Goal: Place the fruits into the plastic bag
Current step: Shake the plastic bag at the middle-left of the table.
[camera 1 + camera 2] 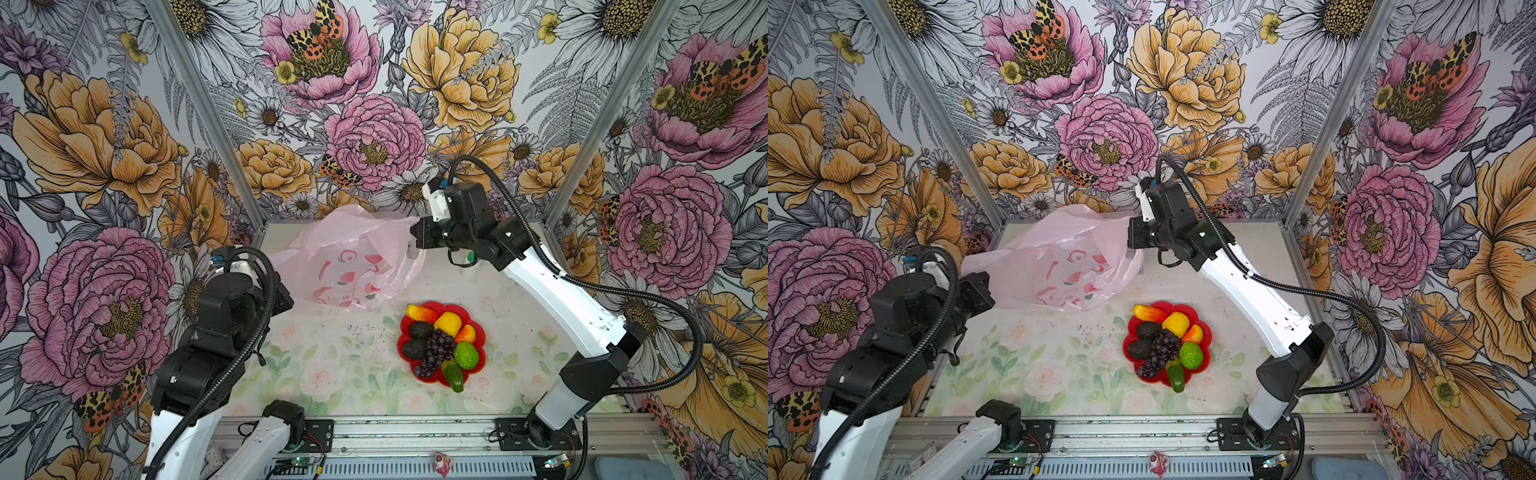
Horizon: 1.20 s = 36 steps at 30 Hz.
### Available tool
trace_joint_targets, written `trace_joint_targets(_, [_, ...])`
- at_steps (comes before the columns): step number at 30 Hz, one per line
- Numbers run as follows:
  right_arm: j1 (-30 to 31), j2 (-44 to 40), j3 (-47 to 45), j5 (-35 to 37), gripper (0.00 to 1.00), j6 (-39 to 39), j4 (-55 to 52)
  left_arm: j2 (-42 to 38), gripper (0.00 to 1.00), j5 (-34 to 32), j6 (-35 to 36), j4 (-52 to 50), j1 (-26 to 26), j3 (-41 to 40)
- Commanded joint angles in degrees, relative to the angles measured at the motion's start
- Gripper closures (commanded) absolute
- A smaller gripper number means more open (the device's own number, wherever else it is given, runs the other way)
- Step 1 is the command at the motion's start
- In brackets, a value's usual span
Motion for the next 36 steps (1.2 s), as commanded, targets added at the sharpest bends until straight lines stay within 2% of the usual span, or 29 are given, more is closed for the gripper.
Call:
trace_joint_targets(1, [0.78,4.50,11.04,-5.65,1.00,-1.00,1.83,-1.27,1.00,-3.13,-2.32,-3.17,0.22,7.77])
trace_joint_targets(5, [0.59,8.82,20.06,-11.01,1.00,-0.51,1.82,2.24,1.00,-3.29,-4.14,-9.19,0.37,16.62])
trace_joint_targets(8, [0.31,10.49,21.92,-14.68,1.00,0.55,1.71,5.76,1.00,1.79,-5.80,-14.16,0.39,20.08])
trace_joint_targets(13, [-0.83,10.92,17.16,-22.38,1.00,0.83,1.61,5.28,1.00,4.03,-10.15,-17.16,0.33,16.94])
trace_joint_targets(19, [-1.47,3.20,8.31,-20.49,1.00,2.83,-0.20,2.57,1.00,9.85,-14.89,-19.69,0.47,16.20])
trace_joint_targets(21, [-1.69,1.52,5.64,-19.43,1.00,2.42,-0.37,2.45,1.00,9.81,-15.08,-19.72,0.41,15.12])
trace_joint_targets(24, [-3.05,3.02,5.42,-16.15,1.00,3.69,-0.12,5.83,1.00,7.50,-12.75,-19.54,0.49,14.67])
trace_joint_targets(26, [-3.78,7.43,9.90,-13.97,1.00,2.69,-0.28,11.21,1.00,5.74,-9.74,-19.54,0.69,16.34])
trace_joint_targets(28, [-4.92,14.35,20.33,-12.57,1.00,1.70,-0.18,18.70,1.00,6.57,-6.57,-19.06,3.43,20.74])
trace_joint_targets(30, [-5.62,21.78,35.23,-11.35,1.00,0.19,-0.29,24.76,1.00,8.15,-4.25,-16.84,5.86,27.04])
trace_joint_targets(33, [-6.52,31.78,61.50,-8.22,1.00,1.01,1.57,33.02,1.00,7.54,-1.30,-14.16,5.92,43.26])
trace_joint_targets(34, [-6.95,32.17,64.50,-7.92,1.00,1.80,4.65,35.75,1.00,6.83,0.23,-14.17,4.99,50.76])
trace_joint_targets(36, [-7.35,25.74,56.12,-8.24,1.00,2.64,12.31,40.21,1.00,5.03,3.69,-14.18,1.65,63.74])
